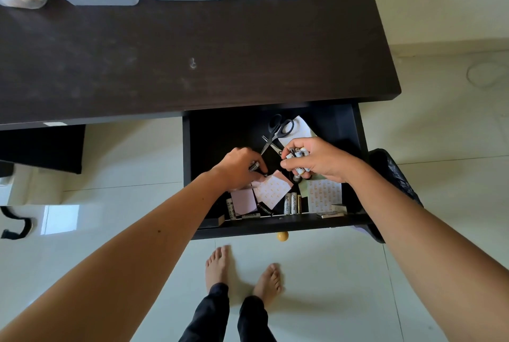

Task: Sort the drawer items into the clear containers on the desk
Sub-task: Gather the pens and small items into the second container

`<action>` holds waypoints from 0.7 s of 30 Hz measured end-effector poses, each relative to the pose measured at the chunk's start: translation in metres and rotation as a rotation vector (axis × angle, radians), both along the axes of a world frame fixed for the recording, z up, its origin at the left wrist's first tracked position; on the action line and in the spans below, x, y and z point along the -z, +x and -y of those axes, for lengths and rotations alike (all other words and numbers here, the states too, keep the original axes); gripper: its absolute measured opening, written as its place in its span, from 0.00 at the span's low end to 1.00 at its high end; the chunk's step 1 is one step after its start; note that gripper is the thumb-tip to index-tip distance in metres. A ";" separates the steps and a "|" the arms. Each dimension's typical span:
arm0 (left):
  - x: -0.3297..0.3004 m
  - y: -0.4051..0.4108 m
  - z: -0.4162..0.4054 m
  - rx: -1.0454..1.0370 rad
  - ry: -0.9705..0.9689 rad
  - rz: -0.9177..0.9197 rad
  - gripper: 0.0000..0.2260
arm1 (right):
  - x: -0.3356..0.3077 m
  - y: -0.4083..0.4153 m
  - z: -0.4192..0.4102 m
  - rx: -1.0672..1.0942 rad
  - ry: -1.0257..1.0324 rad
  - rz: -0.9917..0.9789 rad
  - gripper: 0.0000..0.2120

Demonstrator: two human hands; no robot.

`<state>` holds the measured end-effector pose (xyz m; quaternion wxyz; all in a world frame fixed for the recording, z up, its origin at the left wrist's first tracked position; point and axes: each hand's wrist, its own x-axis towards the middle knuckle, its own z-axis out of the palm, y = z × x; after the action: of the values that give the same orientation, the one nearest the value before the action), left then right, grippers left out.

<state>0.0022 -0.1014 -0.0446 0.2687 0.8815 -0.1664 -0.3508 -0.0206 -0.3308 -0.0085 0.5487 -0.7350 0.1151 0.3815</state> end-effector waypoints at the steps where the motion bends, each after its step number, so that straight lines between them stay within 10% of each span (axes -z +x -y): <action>1: 0.000 0.001 -0.002 -0.013 -0.027 -0.011 0.08 | -0.002 -0.001 0.001 -0.025 -0.001 -0.009 0.07; 10: -0.013 -0.006 -0.016 -0.270 -0.239 -0.101 0.08 | -0.019 -0.008 0.004 -0.116 0.193 -0.123 0.07; 21: -0.032 -0.024 -0.008 -0.301 -0.477 -0.628 0.10 | -0.030 -0.005 -0.013 0.087 0.448 -0.132 0.08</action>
<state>-0.0221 -0.0937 -0.0126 0.5512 0.6594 -0.0221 -0.5108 -0.0252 -0.3178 0.0213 0.7054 -0.5624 0.0950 0.4208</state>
